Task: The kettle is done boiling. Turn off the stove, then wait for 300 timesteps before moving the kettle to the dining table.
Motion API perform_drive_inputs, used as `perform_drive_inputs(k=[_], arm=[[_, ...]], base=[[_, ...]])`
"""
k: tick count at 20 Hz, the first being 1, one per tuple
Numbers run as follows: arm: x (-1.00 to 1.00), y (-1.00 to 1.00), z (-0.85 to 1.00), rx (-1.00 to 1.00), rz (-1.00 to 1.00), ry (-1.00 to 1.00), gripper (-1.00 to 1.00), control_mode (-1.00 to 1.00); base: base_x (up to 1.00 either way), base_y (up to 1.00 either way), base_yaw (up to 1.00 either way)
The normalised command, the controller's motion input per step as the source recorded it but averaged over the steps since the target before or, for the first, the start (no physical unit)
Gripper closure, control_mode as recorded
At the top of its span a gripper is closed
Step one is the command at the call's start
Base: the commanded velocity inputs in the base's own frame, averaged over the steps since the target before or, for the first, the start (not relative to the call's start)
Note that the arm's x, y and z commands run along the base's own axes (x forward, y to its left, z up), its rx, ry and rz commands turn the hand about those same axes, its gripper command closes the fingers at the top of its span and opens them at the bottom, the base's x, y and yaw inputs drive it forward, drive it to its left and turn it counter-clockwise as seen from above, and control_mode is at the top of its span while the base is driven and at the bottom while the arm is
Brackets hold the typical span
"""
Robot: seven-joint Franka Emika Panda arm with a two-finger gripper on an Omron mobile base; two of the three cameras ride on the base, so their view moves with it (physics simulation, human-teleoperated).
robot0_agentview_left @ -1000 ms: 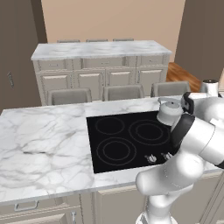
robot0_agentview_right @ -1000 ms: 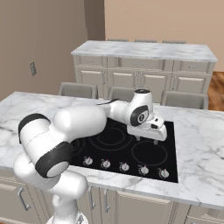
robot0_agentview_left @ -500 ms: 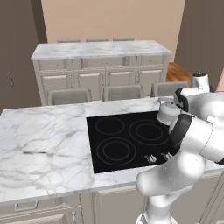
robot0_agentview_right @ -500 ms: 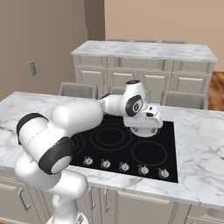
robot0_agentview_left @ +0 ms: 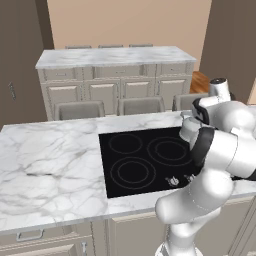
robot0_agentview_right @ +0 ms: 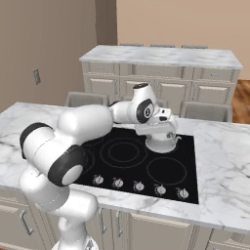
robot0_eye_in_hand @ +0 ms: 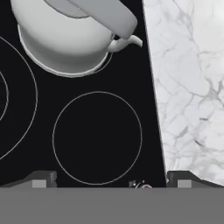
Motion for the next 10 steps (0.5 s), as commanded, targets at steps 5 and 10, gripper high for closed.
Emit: perform_drive_inputs(k=[5,10], arm=[[0.32,0.12,0.16,-0.08,0.10,-0.05,-1.00,-1.00],[0.34,0.11,0.03,-0.06,0.11,-0.03,-1.00,-1.00]], base=[[0.00,0.00,0.00],[0.00,0.00,0.00]])
